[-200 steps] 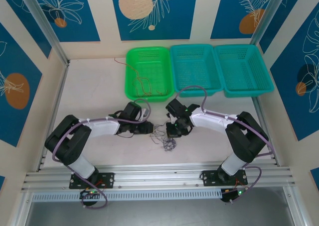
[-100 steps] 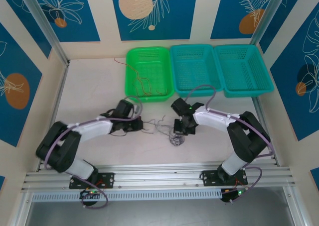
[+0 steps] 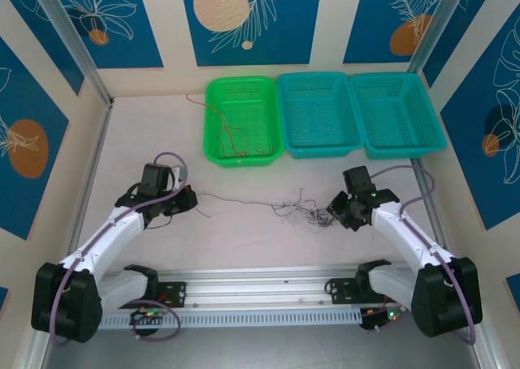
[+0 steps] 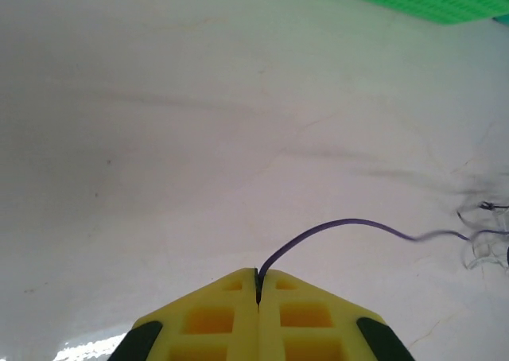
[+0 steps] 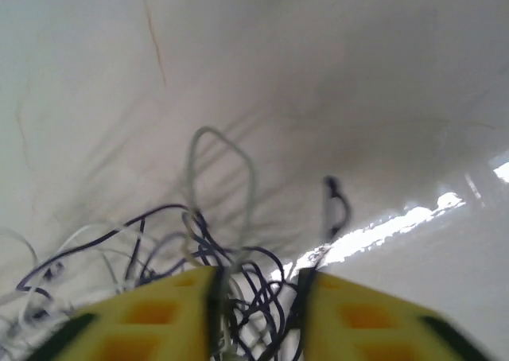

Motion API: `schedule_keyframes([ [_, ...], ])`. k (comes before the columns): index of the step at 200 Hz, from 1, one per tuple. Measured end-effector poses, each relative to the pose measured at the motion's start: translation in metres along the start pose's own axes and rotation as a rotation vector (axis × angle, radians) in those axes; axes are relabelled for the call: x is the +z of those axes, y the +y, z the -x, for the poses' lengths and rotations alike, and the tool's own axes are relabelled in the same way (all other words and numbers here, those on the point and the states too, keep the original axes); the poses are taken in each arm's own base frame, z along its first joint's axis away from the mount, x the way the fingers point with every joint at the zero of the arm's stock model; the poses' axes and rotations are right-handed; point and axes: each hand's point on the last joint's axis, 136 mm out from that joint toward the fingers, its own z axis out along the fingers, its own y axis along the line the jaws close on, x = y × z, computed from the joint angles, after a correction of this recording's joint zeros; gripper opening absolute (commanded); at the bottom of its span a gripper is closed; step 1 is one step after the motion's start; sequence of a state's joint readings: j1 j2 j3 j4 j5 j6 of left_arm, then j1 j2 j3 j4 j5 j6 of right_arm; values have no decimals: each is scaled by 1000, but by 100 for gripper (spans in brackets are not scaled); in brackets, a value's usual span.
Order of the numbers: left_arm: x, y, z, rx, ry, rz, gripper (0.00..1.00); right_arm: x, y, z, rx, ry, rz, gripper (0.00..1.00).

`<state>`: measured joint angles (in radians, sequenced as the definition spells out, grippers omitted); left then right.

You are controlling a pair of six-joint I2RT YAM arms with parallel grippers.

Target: Untangle the cables

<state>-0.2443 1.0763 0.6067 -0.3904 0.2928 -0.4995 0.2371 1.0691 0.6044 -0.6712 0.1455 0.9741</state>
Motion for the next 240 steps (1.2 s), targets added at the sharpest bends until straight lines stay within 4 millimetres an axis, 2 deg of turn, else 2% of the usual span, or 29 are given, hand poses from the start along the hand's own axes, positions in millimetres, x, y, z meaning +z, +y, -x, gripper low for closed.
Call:
schedule_keyframes([
  [13,1,-2,-3,-9,12,-18,0,-3,6,-9,-69,19,-1,55],
  [31,1,-6,-4,-15,18,-39,0,-17,25,-18,-186,16,9,61],
  [58,-2,-11,-4,-7,16,-59,0,-50,73,-25,-366,-62,86,65],
  [79,-7,-17,-2,6,-4,-77,0,-69,115,-52,-546,-90,151,65],
  [99,-11,-20,-1,14,-14,-84,0,-63,150,-76,-664,-85,129,65],
  [112,-12,-20,-1,15,-13,-85,0,-46,167,-86,-707,-77,65,65],
  [126,-15,-21,-1,14,-11,-82,0,-20,174,-89,-724,-74,-22,64],
  [138,-20,-22,0,15,-17,-73,0,4,169,-88,-721,-65,-98,64],
  [154,-30,-21,5,21,-40,-44,0,31,148,-80,-681,-51,-200,63],
  [186,-57,-14,20,47,-134,49,0,54,85,-52,-522,-38,-349,60],
  [205,-66,-5,22,34,-162,95,0,56,53,-40,-429,-42,-388,59],
  [220,-72,9,24,6,-181,147,0,49,35,-32,-361,-59,-380,59],
  [240,-82,29,31,-46,-223,213,0,38,-1,-13,-234,-86,-399,58],
])
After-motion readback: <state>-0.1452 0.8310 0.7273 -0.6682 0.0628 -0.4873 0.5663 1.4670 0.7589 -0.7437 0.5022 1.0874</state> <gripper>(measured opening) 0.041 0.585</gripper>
